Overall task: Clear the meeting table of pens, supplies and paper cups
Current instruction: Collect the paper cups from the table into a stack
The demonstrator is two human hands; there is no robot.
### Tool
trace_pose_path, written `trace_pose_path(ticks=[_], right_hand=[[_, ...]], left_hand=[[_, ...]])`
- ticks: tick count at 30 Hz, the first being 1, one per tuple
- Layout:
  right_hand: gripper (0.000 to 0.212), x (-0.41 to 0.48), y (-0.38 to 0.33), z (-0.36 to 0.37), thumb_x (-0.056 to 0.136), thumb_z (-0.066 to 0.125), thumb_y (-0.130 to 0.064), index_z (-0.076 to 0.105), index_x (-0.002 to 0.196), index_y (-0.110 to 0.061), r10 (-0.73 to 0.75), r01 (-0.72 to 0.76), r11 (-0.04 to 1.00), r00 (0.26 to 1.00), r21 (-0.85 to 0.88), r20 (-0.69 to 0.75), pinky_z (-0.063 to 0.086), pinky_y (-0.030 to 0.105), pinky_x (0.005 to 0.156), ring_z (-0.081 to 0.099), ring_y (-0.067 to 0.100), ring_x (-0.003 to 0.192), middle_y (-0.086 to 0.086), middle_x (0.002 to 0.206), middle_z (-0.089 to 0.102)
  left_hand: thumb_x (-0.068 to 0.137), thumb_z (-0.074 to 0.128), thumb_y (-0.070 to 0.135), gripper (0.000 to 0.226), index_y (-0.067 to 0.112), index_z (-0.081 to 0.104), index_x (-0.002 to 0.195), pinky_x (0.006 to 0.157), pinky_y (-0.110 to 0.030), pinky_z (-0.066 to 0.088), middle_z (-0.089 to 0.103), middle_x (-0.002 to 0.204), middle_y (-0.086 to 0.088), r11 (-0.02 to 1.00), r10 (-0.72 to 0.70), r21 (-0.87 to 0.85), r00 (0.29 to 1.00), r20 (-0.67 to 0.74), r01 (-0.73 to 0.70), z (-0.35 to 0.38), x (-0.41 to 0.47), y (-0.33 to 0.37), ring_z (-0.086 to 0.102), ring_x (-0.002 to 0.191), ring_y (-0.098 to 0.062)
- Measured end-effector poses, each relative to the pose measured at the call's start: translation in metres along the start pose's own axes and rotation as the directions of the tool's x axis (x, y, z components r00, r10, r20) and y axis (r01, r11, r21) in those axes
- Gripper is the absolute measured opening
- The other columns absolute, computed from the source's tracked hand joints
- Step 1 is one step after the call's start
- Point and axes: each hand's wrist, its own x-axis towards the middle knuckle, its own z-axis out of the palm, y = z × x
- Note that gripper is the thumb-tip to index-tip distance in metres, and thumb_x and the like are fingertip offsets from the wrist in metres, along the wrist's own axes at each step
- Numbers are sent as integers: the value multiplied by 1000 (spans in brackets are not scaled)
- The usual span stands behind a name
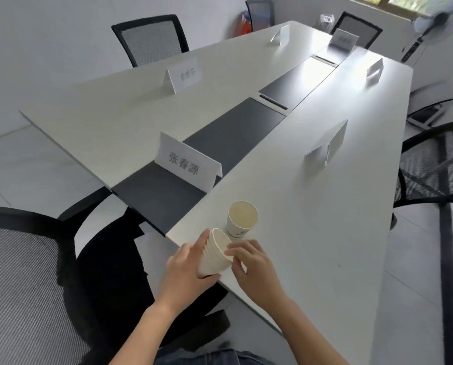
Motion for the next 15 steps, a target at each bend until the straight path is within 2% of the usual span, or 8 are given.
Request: trace_pose_path(ticks=[2,4,7,9,12,15], right_hand=[[28,-12,2,-4,75,41,-16,67,82,-10,73,-72,997,997,14,-19,49,20,70,49,7,89,-1,85,72],[28,-26,3,-11,73,40,-13,67,81,-9,123,-123,992,991,1,-48,45,21,76,49,7,88,0,83,71],[26,-47,8,-23,76,43,-15,68,80,-6,231,-233,972,967,-10,-111,43,21,79,49,8,89,2,81,71],[27,-62,12,-33,77,45,-17,69,81,-5,297,-305,952,940,-20,-167,43,20,80,49,8,89,3,81,71],[29,-86,21,-51,77,45,-19,69,83,-5,388,-408,913,888,-29,-248,41,17,81,48,7,89,4,82,71],[28,-112,31,-67,77,46,-20,69,83,-6,442,-476,879,837,-30,-324,42,19,79,48,7,87,4,80,71]], left_hand=[[71,74,30,90,52,5,125,96,-35,36,51,119,-5,999,41,-10,999,15,-41,6,1,5,42,103,-13],[69,76,31,91,53,7,125,94,-37,38,53,116,-5,996,77,-41,997,33,-76,14,2,10,44,101,-14],[64,73,36,90,53,10,127,90,-41,43,56,110,-6,987,156,-55,984,91,-151,30,5,22,51,99,-21],[63,71,40,88,52,11,127,88,-42,44,58,109,-5,978,206,-67,968,143,-198,43,6,33,53,98,-22],[60,54,55,78,48,15,127,84,-42,46,59,108,-5,960,279,-90,936,215,-266,63,6,53,55,97,-23],[60,51,55,77,44,18,129,78,-43,49,61,106,-5,932,361,-74,888,285,-356,85,3,74,56,94,-25]])
